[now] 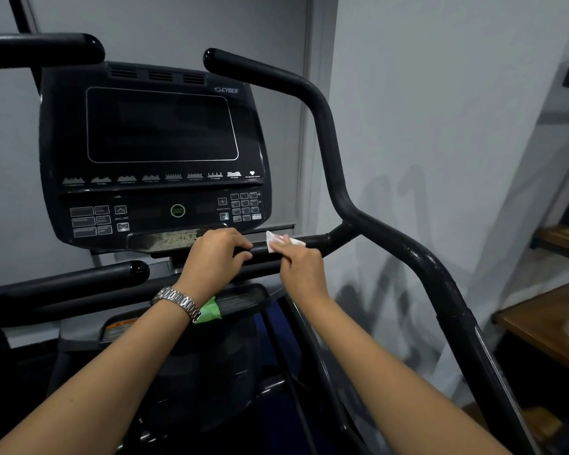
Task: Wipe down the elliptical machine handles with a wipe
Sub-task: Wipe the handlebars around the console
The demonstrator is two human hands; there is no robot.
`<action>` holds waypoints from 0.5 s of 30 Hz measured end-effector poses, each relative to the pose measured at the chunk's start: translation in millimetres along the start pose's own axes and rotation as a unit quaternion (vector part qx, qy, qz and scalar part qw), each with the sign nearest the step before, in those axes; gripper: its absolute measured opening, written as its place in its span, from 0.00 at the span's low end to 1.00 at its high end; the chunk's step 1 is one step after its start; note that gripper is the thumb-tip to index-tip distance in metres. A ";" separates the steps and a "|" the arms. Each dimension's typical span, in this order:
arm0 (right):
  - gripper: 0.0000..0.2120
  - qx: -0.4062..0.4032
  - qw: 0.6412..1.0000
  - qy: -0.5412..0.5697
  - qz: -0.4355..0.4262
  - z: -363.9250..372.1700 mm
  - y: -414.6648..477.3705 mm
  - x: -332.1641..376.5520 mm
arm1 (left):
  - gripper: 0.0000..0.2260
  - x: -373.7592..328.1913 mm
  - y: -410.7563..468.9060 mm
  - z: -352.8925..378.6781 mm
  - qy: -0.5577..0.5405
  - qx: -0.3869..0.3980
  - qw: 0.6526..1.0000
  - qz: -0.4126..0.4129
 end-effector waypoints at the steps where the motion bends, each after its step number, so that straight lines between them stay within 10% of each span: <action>1: 0.20 0.003 1.000 0.002 -0.002 -1.1 -3.2 -4.3 | 0.07 -0.2 0.0 0.4 0.003 0.001 1.000 0.000; 15: 0.19 -0.045 0.995 0.034 0.083 -19.0 -6.4 -19.8 | 0.07 -0.4 -2.5 2.2 0.020 0.006 1.000 -0.002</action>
Point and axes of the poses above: each hand's wrist, its own y-axis towards the middle knuckle, its own z-axis out of the palm, x = y × z, the point moved 3 cm from there along y, towards the middle knuckle, and after that the axes turned 11 degrees about z, right-handed, at the moved point
